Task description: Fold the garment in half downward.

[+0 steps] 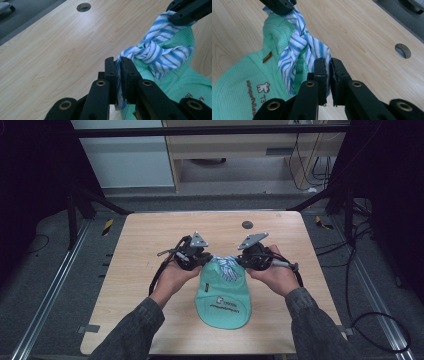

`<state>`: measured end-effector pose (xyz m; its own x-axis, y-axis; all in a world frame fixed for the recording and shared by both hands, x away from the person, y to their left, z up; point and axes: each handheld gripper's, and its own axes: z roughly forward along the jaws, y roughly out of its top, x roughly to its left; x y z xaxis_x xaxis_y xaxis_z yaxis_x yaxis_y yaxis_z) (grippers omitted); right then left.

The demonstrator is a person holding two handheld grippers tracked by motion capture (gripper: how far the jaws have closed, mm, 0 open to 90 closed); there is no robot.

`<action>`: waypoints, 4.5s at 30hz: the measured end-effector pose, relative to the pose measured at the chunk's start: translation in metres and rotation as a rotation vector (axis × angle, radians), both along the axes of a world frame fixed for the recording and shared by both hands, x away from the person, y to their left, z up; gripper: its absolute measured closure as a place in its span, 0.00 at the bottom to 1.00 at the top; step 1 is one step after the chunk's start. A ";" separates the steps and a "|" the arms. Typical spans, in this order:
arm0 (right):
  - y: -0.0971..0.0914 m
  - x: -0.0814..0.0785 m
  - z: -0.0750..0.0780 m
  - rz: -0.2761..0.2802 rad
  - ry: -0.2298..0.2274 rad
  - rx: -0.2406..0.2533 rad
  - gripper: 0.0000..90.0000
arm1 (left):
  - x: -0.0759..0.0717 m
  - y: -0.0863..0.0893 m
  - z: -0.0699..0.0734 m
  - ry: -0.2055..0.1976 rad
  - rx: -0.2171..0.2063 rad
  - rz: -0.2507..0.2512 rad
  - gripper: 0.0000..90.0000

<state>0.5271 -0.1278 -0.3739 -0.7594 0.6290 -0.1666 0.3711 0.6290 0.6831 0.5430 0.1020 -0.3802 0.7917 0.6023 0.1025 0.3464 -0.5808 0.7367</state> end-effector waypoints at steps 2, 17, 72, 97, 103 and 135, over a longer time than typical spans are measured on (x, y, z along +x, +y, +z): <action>0.000 0.001 0.001 -0.003 -0.004 0.001 0.93 | 0.000 0.001 0.002 -0.005 0.003 -0.002 0.94; 0.007 0.005 0.010 0.009 -0.044 0.006 0.93 | 0.003 0.009 0.018 -0.035 0.005 0.006 0.94; 0.014 0.040 0.025 -0.003 -0.084 -0.071 0.93 | 0.034 0.002 0.036 -0.087 0.067 0.018 0.93; 0.026 0.019 -0.009 0.058 -0.097 -0.084 0.94 | 0.010 0.015 0.000 -0.107 0.062 0.012 0.93; 0.027 0.013 -0.012 0.071 -0.103 -0.079 0.93 | 0.004 0.020 -0.006 -0.111 0.052 0.014 0.93; 0.028 -0.025 -0.055 0.118 -0.098 -0.078 0.93 | -0.032 0.029 -0.044 -0.085 0.004 -0.019 0.92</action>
<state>0.5025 -0.0996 -0.4284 -0.8050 0.5184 -0.2884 0.2253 0.7169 0.6598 0.5106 0.1306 -0.4238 0.7910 0.5870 0.1724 0.2715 -0.5893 0.7610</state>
